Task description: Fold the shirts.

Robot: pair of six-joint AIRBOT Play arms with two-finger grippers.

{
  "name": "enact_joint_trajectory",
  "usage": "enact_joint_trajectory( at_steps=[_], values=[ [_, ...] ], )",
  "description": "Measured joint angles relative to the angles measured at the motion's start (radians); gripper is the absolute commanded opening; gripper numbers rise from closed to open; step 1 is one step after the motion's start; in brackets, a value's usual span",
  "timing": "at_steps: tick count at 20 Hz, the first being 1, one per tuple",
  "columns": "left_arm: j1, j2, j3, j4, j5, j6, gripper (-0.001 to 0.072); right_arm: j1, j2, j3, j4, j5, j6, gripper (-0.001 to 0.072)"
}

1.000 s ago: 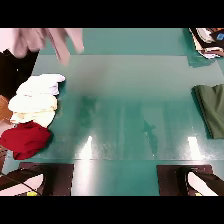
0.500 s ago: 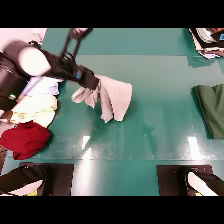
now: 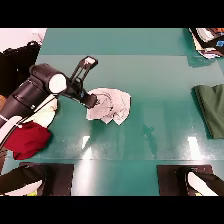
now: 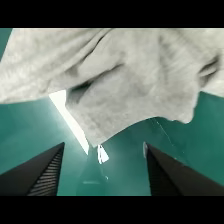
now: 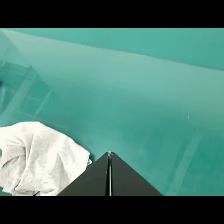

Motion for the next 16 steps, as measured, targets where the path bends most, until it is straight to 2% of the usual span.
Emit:
enact_joint_trajectory(
  at_steps=[2,4,9,16],
  values=[
    [0.058,0.0,-0.067,0.015,0.032,-0.045,0.0591,0.0,0.0,0.0,0.0,0.009,0.0,0.0011],
    [0.145,0.0,-0.136,-0.045,0.073,-0.067,0.0591,0.0,0.0,0.0,0.0,0.016,0.0,0.0011],
    [0.319,-0.002,-0.277,-0.356,0.209,0.035,0.0591,0.0,0.0,0.0,0.0,0.019,0.0,0.0011],
    [0.398,-0.072,-0.336,-0.494,0.404,0.068,0.059,0.0,0.0,0.0,0.0,0.022,0.0,0.0011]
  ],
)
